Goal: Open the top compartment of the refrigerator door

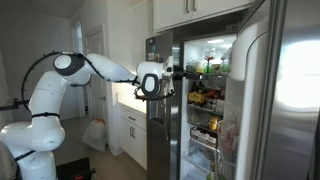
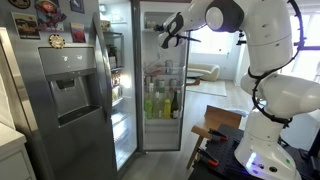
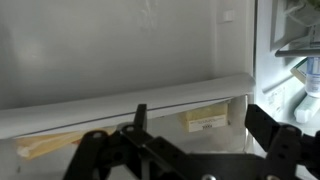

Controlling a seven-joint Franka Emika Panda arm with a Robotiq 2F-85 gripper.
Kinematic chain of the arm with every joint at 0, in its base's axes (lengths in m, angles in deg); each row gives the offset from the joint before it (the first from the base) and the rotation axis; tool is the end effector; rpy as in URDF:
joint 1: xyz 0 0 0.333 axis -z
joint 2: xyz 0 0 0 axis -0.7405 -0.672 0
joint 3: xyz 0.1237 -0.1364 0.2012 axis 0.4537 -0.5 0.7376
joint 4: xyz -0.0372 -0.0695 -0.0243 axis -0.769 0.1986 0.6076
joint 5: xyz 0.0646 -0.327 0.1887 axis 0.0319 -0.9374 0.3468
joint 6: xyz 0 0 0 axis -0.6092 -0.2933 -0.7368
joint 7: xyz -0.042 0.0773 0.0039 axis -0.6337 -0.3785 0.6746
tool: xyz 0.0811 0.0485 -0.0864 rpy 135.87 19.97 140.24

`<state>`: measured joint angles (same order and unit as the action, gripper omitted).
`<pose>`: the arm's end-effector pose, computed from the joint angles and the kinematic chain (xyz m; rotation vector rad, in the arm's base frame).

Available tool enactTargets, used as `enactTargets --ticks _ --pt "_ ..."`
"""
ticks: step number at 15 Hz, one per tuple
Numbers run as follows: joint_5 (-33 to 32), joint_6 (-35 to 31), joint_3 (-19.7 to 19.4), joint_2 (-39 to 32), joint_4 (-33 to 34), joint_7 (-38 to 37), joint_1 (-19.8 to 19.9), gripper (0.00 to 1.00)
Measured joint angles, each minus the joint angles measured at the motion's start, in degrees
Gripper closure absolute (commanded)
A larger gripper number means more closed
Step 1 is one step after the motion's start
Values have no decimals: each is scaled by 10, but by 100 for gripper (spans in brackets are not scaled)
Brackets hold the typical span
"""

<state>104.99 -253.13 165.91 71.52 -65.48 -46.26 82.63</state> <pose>0.5943 -0.2048 0.5712 1.9434 -0.6621 1.8419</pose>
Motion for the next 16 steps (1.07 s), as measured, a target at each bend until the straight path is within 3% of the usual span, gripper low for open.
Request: enactTargets --ticks 4,10,16 --pt "0 0 67 20 65 0 84 0" --pt "1 0 122 66 131 -10 174 0" --pt "1 0 121 94 155 -36 185 0"
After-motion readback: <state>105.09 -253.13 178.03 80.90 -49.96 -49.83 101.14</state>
